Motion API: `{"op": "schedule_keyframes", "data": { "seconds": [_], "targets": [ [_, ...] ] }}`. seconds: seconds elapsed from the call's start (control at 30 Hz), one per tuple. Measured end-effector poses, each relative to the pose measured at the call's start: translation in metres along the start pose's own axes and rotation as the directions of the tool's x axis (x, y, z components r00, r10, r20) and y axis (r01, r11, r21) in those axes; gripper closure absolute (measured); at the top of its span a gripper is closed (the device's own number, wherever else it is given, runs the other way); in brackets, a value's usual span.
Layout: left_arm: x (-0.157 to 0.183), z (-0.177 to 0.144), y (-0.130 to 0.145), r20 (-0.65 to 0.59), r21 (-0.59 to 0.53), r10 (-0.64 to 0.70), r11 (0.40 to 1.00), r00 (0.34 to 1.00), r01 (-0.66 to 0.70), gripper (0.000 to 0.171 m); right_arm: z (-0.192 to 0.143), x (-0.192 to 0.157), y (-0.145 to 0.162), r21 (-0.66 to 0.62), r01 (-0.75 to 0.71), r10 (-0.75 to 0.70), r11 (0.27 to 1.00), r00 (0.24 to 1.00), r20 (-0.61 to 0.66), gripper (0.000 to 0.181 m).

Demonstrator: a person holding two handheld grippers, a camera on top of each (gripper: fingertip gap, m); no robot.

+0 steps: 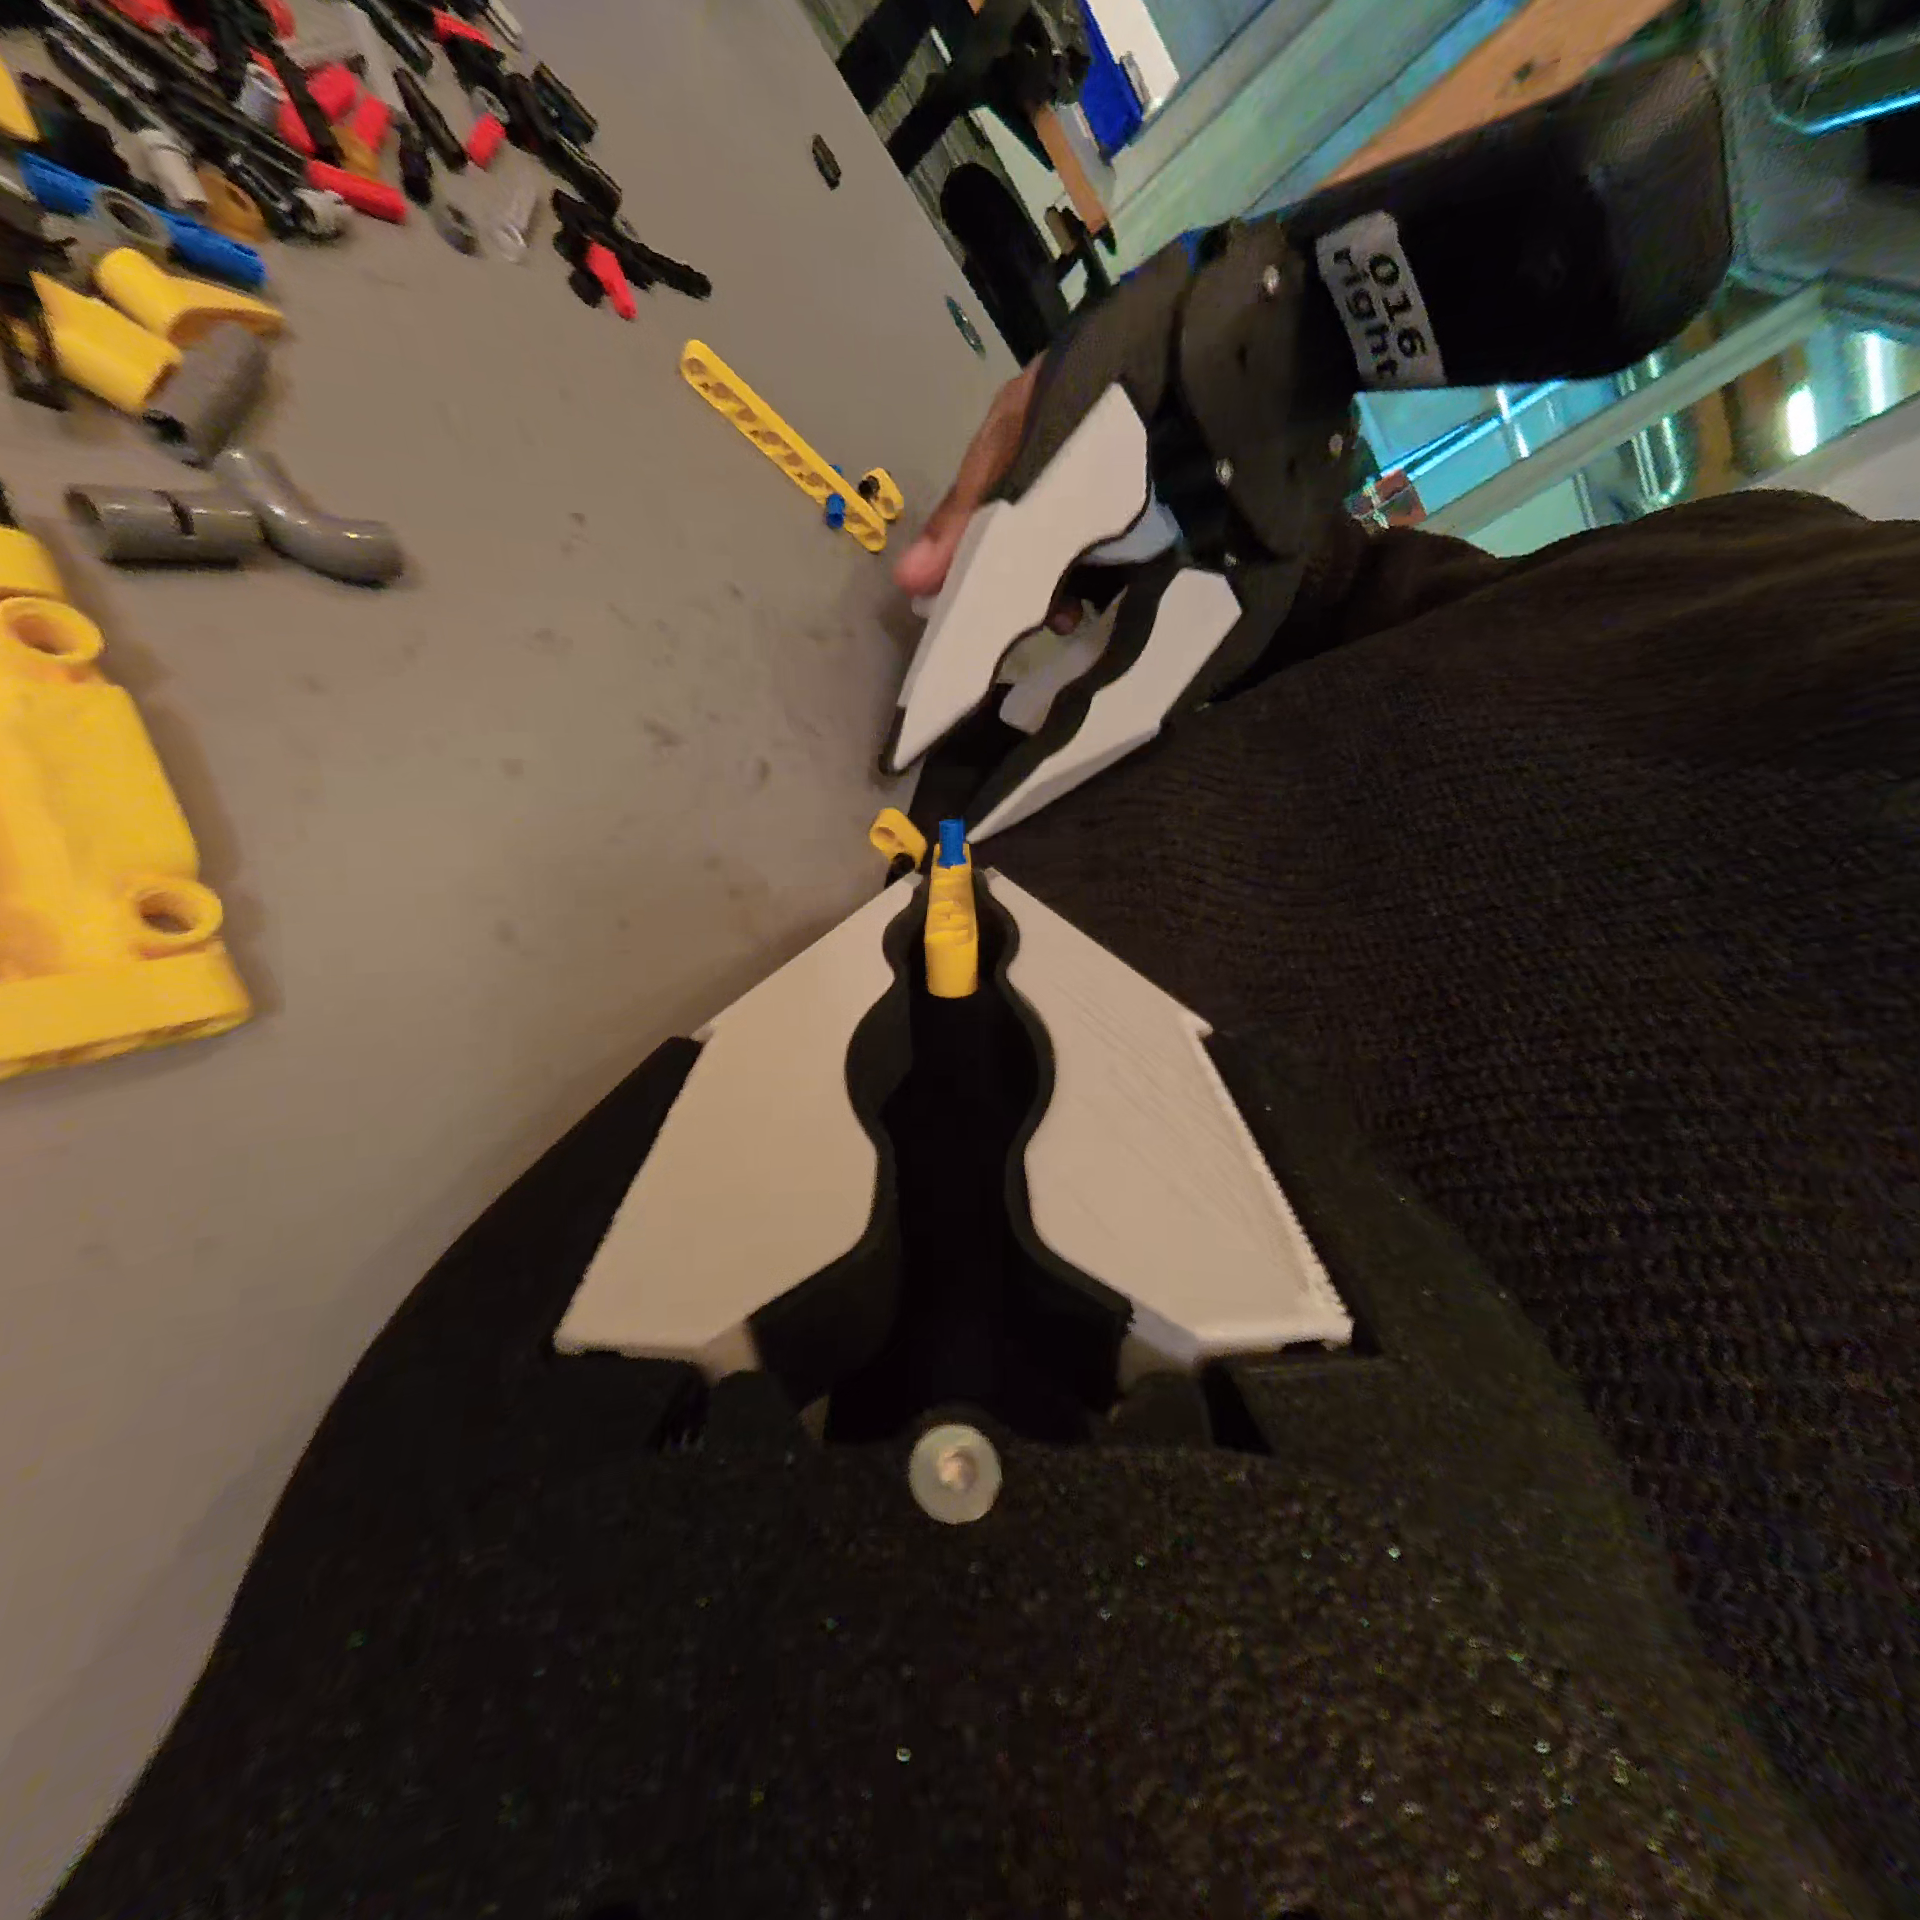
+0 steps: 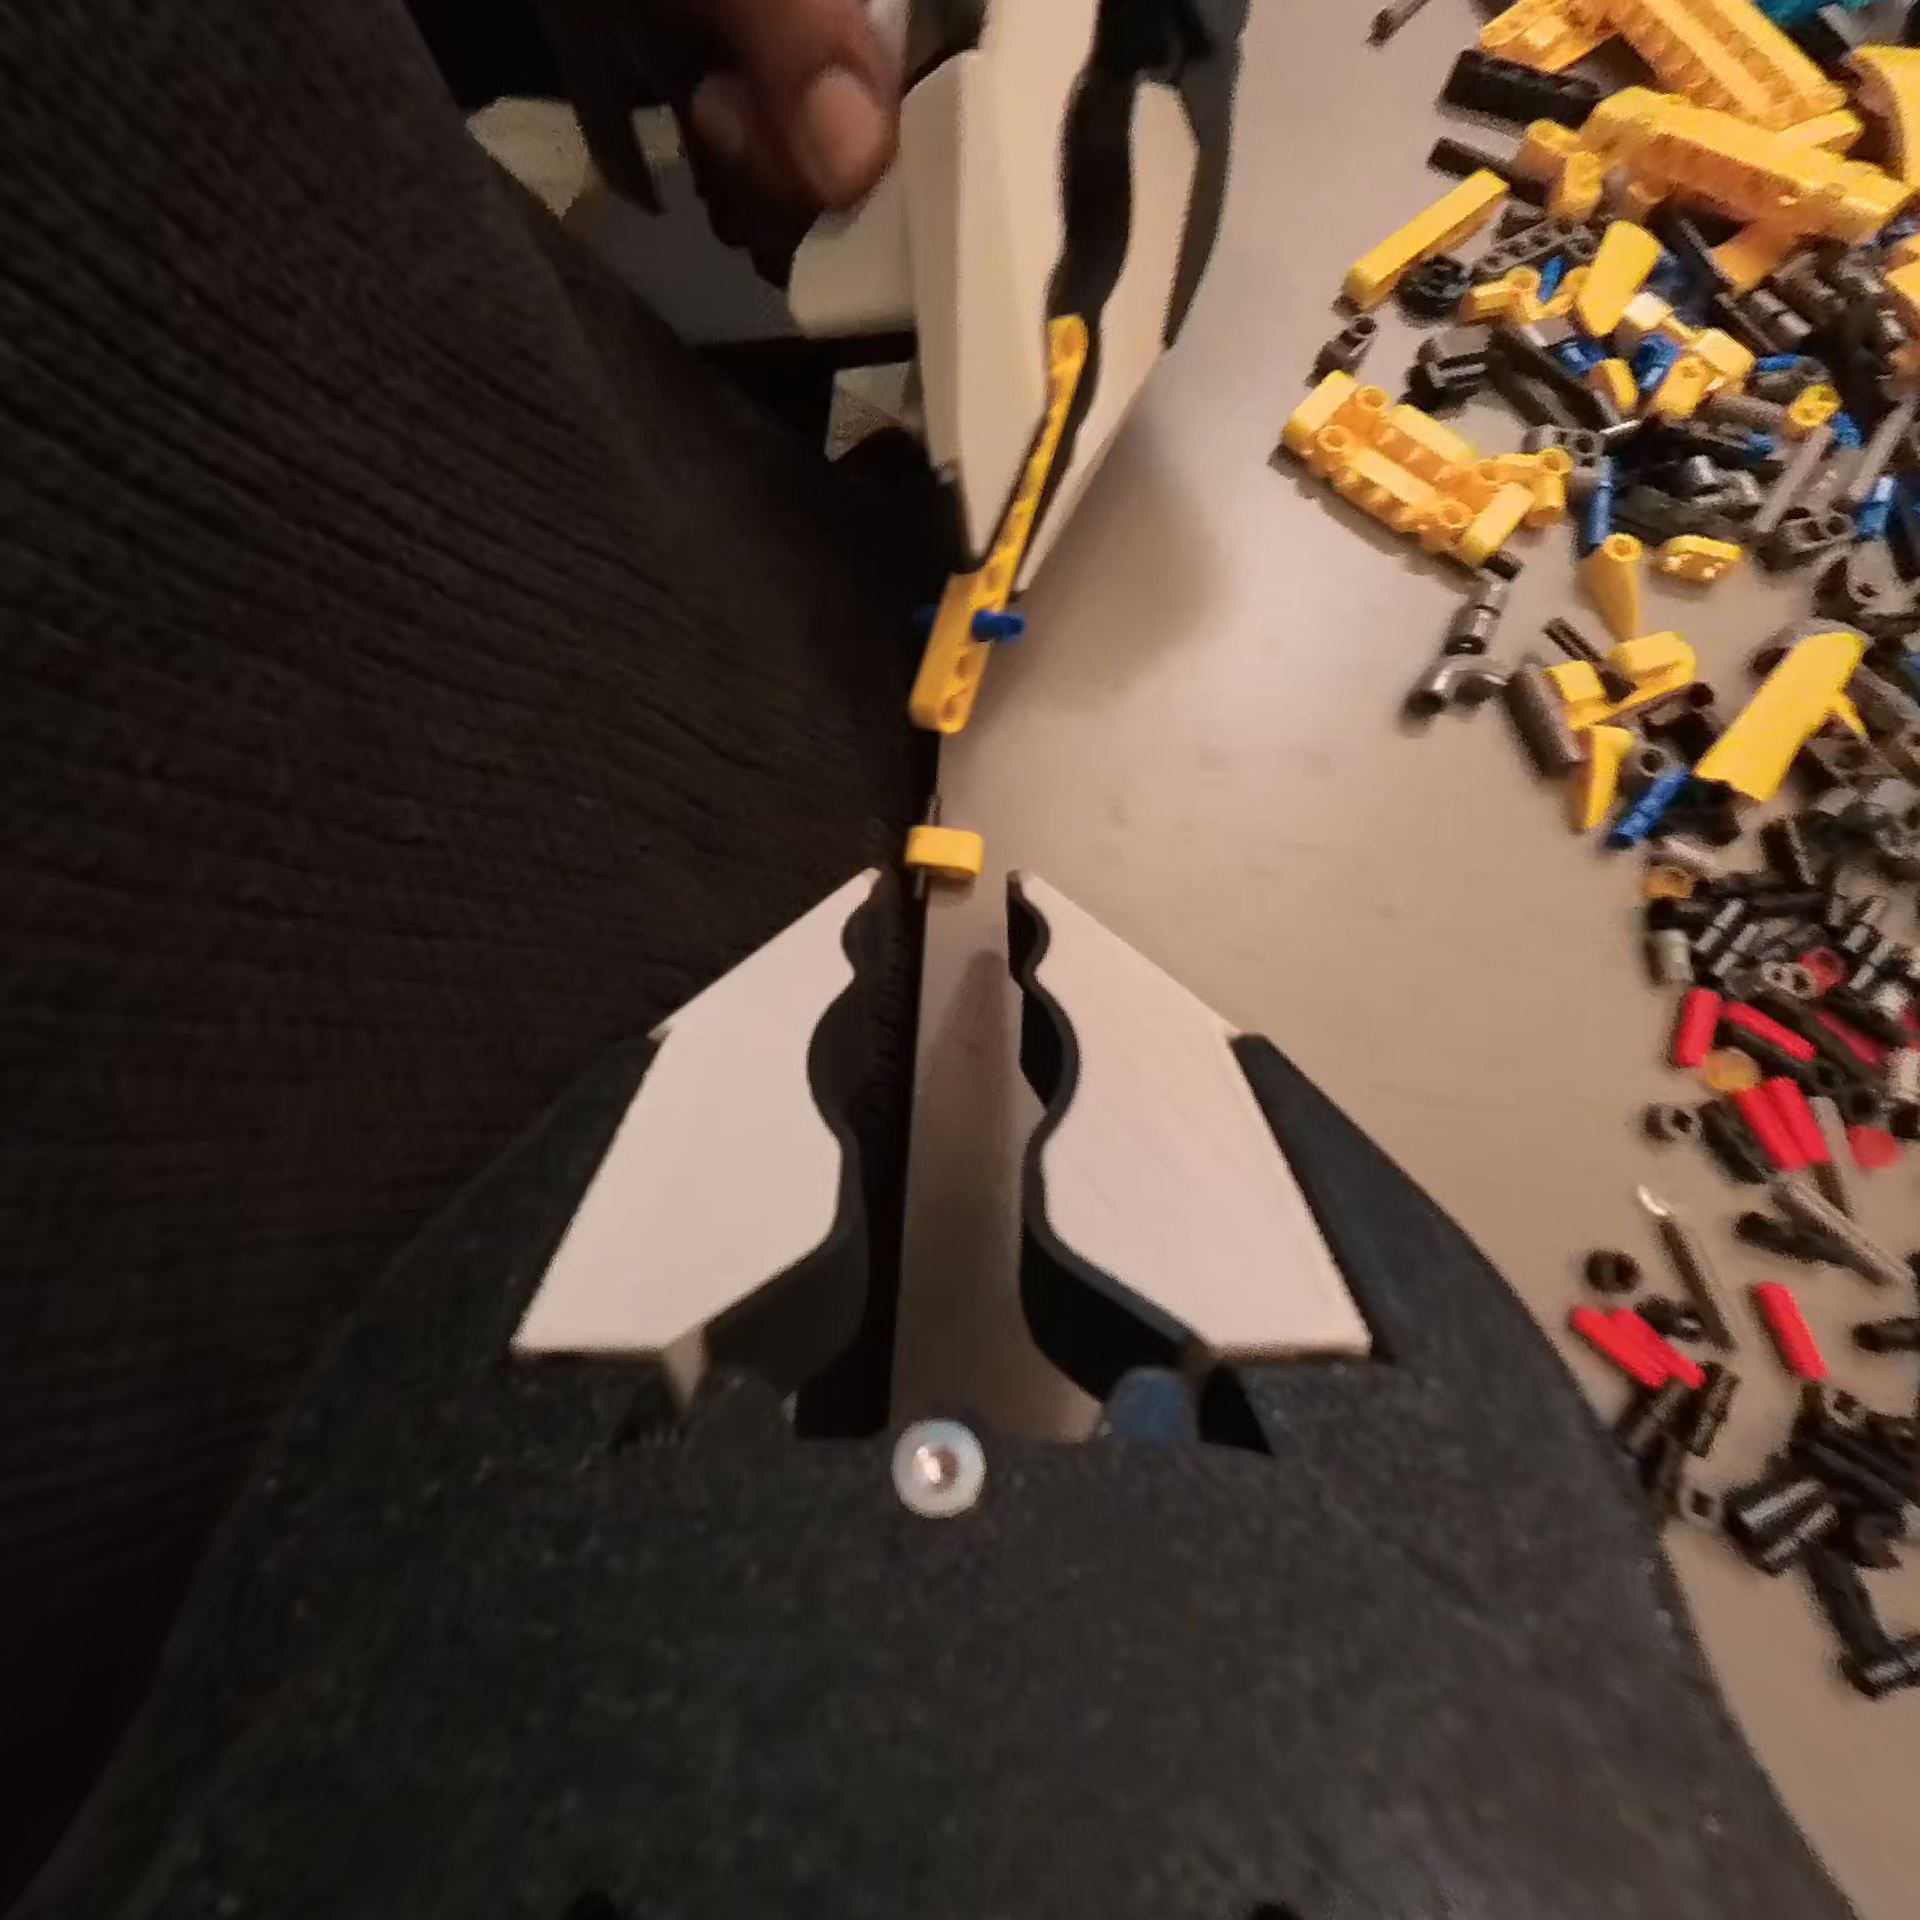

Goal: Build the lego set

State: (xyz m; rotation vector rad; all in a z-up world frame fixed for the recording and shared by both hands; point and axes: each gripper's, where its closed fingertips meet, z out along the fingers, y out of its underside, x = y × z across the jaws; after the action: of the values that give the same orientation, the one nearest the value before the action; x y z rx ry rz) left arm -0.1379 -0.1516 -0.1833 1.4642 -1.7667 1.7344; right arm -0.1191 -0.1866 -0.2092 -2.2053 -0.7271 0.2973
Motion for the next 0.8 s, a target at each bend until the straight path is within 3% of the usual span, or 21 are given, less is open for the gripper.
{"op": "schedule_keyframes", "data": {
  "seconds": [0.33,0.6,0.8],
  "targets": [
    [-0.009,-0.001,-0.002,0.026,0.024,0.001,1.0,1.0,-0.002,0.165,0.013,0.001,-0.002,0.018,-0.005,0.004,1.0,1.0,0.024,0.16],
    [-0.011,0.003,-0.001,0.069,0.034,0.077,0.996,0.995,-0.079,0.165,0.015,0.001,-0.001,0.016,0.048,-0.048,0.999,0.999,-0.006,0.167],
    [-0.01,0.01,-0.002,0.202,0.01,0.304,0.95,0.931,-0.312,0.164,0.006,0.013,-0.005,0.061,0.009,-0.006,0.998,0.998,-0.055,0.165]
  ]
}}
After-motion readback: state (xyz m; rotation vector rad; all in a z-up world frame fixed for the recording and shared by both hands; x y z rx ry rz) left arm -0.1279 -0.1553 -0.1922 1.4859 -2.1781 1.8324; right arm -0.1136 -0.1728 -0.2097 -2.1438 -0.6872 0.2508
